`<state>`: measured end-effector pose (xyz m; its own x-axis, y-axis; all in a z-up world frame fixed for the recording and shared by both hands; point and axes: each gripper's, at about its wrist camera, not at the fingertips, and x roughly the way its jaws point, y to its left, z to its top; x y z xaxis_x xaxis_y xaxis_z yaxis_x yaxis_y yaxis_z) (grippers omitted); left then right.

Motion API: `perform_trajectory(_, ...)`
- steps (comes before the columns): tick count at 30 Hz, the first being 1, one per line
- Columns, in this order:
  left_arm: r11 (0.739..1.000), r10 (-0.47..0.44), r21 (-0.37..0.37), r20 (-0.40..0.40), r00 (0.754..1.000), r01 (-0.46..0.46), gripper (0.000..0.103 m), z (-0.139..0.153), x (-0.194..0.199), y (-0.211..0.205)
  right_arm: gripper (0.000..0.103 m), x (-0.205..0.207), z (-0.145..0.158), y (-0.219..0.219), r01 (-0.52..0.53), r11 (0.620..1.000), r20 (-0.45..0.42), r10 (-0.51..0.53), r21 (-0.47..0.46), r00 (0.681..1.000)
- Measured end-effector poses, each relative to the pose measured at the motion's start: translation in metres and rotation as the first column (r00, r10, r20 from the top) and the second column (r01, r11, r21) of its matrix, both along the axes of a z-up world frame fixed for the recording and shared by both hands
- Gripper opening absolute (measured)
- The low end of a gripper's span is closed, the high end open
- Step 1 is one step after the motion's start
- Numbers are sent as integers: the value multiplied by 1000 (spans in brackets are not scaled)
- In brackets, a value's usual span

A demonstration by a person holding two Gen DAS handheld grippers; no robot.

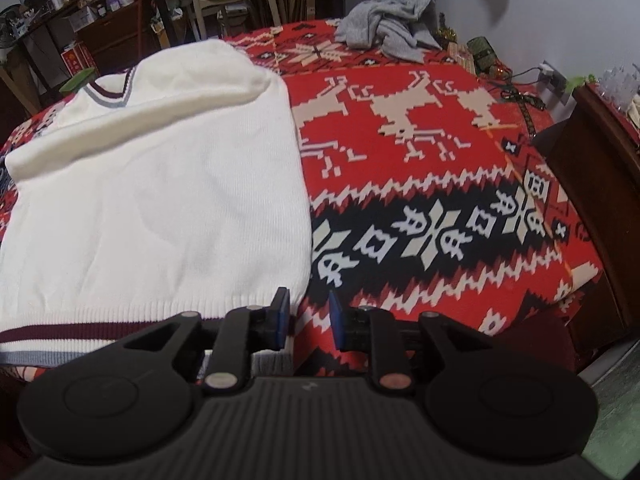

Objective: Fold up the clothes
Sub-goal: 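Release the hem and press both open tools over the sweater body to smooth it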

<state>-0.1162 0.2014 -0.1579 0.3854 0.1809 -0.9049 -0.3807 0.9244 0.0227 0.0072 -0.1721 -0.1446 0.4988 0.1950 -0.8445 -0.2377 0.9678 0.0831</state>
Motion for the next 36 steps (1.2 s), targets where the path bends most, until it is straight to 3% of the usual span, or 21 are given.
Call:
perform_trajectory(3,1000,10,-6,52,999,-10,59,11,-1,3,27,-1,9,7,-37,999,30,37,3,999)
perform_trajectory(6,1000,20,-13,103,994,-19,61,23,-2,5,42,-3,15,19,-80,997,67,79,3,995)
perform_trajectory(9,1000,10,10,145,989,-12,64,31,8,1,64,-2,22,33,-111,994,120,108,20,987)
perform_trajectory(11,1000,-5,9,163,987,4,70,27,21,-4,86,1,25,43,-121,992,162,114,32,980)
perform_trajectory(12,1000,-10,5,165,986,10,70,23,28,-7,89,3,25,48,-127,991,180,119,38,976)
perform_trajectory(15,1000,-26,-6,173,985,27,81,10,49,-14,90,14,18,65,-156,987,194,145,45,970)
perform_trajectory(21,999,-41,-22,179,983,46,81,-18,85,-26,99,28,-10,95,-192,981,212,188,2,959)
perform_trajectory(25,996,-91,41,177,980,84,85,-30,93,-35,100,31,-39,107,-210,977,184,214,-40,959)
perform_trajectory(30,992,-122,64,205,971,111,103,-38,91,-39,102,31,-62,105,-202,979,156,203,-24,967)
perform_trajectory(36,991,-128,77,236,963,113,103,-42,89,-41,102,31,-62,105,-198,980,162,200,-27,966)
